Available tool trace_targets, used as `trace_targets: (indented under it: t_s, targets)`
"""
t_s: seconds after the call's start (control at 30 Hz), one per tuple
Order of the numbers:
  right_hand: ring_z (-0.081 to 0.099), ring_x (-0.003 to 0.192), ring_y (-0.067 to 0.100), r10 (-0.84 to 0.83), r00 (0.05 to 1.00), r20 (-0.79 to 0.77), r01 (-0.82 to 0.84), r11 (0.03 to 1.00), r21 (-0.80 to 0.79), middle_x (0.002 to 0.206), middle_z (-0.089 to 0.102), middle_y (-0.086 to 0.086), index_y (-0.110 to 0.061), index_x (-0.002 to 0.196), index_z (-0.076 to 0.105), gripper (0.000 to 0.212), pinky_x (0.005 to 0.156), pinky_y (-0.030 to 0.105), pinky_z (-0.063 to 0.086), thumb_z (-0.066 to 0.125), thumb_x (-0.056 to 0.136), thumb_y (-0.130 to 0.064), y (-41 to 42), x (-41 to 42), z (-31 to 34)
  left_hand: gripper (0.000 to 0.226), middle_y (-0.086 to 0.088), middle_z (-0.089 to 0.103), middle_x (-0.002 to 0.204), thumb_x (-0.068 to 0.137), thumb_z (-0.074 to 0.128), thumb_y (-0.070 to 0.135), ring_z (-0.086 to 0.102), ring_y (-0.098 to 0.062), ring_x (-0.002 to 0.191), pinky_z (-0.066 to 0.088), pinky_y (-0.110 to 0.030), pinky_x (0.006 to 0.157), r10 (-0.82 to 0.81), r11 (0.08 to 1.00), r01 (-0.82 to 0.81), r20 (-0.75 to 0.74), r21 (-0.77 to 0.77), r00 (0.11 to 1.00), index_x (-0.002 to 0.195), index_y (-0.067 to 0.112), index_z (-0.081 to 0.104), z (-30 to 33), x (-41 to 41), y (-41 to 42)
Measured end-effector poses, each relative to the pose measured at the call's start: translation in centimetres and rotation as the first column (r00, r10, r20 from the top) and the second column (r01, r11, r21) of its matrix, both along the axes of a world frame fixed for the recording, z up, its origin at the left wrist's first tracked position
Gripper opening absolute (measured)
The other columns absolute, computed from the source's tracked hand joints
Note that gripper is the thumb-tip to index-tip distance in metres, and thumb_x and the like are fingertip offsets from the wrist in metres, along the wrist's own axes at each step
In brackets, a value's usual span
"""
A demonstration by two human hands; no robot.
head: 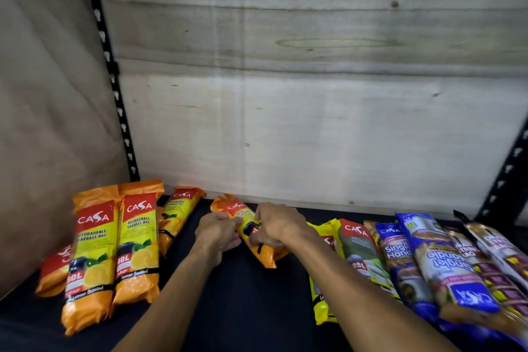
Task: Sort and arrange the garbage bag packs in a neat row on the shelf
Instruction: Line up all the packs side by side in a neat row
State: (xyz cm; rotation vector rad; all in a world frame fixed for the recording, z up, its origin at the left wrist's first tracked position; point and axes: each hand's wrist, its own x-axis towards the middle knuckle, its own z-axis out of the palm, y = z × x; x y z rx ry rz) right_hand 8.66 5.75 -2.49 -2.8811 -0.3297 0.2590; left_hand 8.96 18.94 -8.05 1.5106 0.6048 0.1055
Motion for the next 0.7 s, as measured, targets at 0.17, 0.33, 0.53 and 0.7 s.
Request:
trace_targets:
  t_s: [0.17,0.33,0.53,0.7]
  targets:
    - [0.061,0.115,0.033,-0.095,0.995,0.032,0.093,0.995,0.046,0.127,0.063,0.013,-0.012,0.128,0.056,0.071,0.083,0.036,0.048,0.078,0.074,-0.053,-1.1,-4.0,-0.5,0.032,-0.013,0.067,0.099,0.085,0.072,0.006,0.068,-0.021,0.087,0.061,-0.035,0.068,-0.154,0.988,0.154,-0.002,0.015,0.988,0.114,0.009,0.058,0.5,-2.6,-1.3]
    - [0.062,0.114,0.032,-0.147,0.988,0.045,0.143,0.986,0.088,0.126,0.062,0.014,-0.009,0.127,0.058,0.064,0.078,0.033,0.046,0.074,0.081,-0.051,-2.0,-7.3,-0.9,0.029,-0.011,0.071,0.095,0.084,0.072,0.006,0.068,-0.016,0.081,0.057,-0.029,0.063,-0.266,0.962,0.264,0.021,0.074,0.964,0.111,0.008,0.060,0.6,-4.4,-2.6]
    - [0.060,0.115,0.032,-0.163,0.983,0.081,0.158,0.985,0.063,0.127,0.062,0.015,-0.009,0.126,0.061,0.054,0.077,0.031,0.045,0.070,0.086,-0.043,-2.4,-9.9,-1.0,0.025,-0.009,0.071,0.103,0.084,0.072,0.012,0.068,-0.017,0.092,0.058,-0.026,0.066,-0.387,0.912,0.380,0.014,0.155,0.922,0.108,0.013,0.065,0.9,-6.4,-3.6]
    - [0.061,0.114,0.029,-0.175,0.981,0.083,0.173,0.985,0.024,0.126,0.062,0.012,-0.011,0.127,0.061,0.048,0.077,0.031,0.045,0.066,0.089,-0.040,-2.5,-11.5,-0.7,0.028,-0.006,0.072,0.107,0.081,0.074,0.013,0.070,-0.017,0.096,0.061,-0.033,0.081,-0.426,0.887,0.416,0.007,0.201,0.905,0.108,0.014,0.069,0.6,-7.1,-4.0]
